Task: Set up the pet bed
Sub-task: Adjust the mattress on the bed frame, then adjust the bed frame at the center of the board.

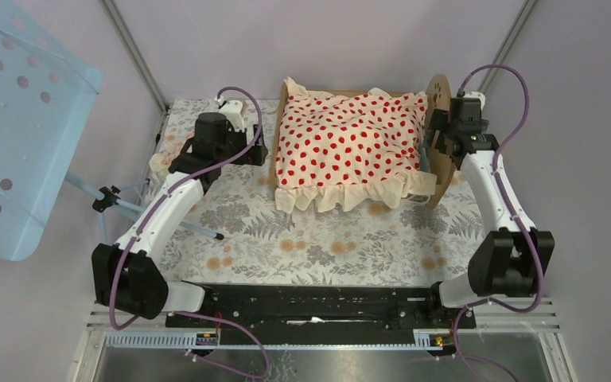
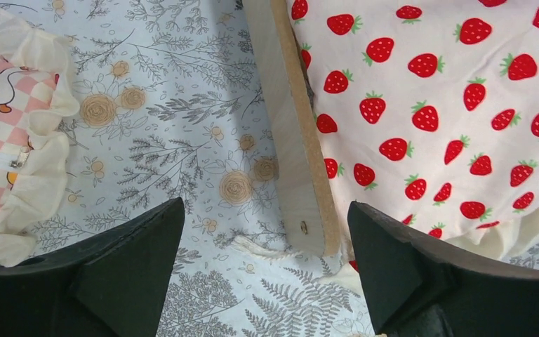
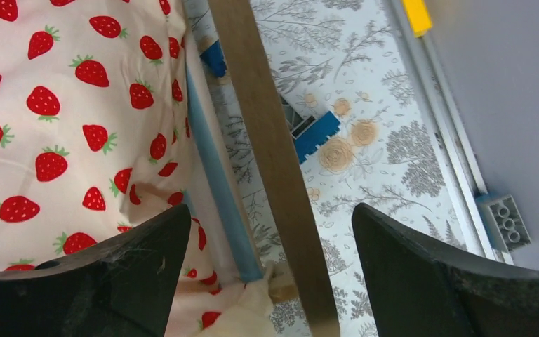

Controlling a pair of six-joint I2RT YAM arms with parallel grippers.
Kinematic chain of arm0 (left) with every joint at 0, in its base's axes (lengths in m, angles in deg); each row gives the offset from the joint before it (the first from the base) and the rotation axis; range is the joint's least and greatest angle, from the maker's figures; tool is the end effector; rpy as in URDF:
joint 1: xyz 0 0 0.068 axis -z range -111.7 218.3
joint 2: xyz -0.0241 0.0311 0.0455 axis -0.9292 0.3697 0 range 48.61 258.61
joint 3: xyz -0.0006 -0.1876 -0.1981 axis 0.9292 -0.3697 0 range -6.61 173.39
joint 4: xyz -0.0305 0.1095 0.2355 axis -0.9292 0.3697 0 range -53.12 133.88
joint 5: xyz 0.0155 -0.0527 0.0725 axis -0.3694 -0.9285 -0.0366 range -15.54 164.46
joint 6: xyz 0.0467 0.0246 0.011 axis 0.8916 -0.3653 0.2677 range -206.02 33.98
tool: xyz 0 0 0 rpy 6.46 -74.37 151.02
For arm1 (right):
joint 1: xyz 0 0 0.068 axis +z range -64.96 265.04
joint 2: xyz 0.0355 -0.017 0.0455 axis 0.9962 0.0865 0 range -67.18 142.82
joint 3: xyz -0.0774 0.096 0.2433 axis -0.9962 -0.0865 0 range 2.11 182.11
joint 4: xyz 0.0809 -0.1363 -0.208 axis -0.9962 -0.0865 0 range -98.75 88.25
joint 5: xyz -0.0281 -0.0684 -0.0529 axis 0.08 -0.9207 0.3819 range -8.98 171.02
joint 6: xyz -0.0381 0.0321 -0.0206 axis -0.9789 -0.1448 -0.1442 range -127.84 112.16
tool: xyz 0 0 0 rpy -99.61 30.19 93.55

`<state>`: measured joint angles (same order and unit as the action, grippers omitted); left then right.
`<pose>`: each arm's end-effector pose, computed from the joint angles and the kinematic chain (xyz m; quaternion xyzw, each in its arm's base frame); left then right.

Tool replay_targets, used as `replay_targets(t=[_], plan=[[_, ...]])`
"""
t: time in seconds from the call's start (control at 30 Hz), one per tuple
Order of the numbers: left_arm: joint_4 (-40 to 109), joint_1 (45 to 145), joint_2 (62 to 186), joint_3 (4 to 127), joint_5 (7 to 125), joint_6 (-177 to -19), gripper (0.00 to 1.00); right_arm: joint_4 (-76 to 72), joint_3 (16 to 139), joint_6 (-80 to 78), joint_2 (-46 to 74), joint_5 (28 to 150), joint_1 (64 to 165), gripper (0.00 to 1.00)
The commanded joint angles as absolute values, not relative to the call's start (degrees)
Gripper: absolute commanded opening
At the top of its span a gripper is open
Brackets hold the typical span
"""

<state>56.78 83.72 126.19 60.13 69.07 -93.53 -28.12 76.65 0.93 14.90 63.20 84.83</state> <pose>0.2972 -0.0854 0.3283 0.0831 0.8646 -0.1382 0.4759 0.3240 -0.0121 0.3421 0.1408 0.8636 -0.1016 0.4733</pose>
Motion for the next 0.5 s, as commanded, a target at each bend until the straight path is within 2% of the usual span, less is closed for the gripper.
replay_targets(t=[0.0,0.1,0.33,0.4,0.43,0.47], plan=[[55.85,83.19,122.41,58.72,67.27,-92.99,0.94,-24.67,83.00,-1.78,20.34,70.77,82.49,0.90],[56.26,82.79,120.93,57.87,66.76,-92.75,0.94,-25.12,85.89,-3.67,24.39,72.91,81.67,0.79],[56.39,81.97,118.44,55.04,64.79,-93.35,0.94,-15.81,80.10,-10.89,20.71,79.72,80.26,0.38],[56.58,81.88,118.06,54.75,64.33,-93.53,0.94,-12.78,77.65,-12.86,18.15,83.90,79.19,0.19],[56.77,81.84,117.90,54.82,63.96,-93.57,0.94,-11.10,76.32,-14.08,16.80,86.18,78.67,0.05],[57.01,81.84,117.62,54.92,63.68,-93.53,0.94,-8.80,74.45,-15.69,15.44,88.13,77.99,0.00]])
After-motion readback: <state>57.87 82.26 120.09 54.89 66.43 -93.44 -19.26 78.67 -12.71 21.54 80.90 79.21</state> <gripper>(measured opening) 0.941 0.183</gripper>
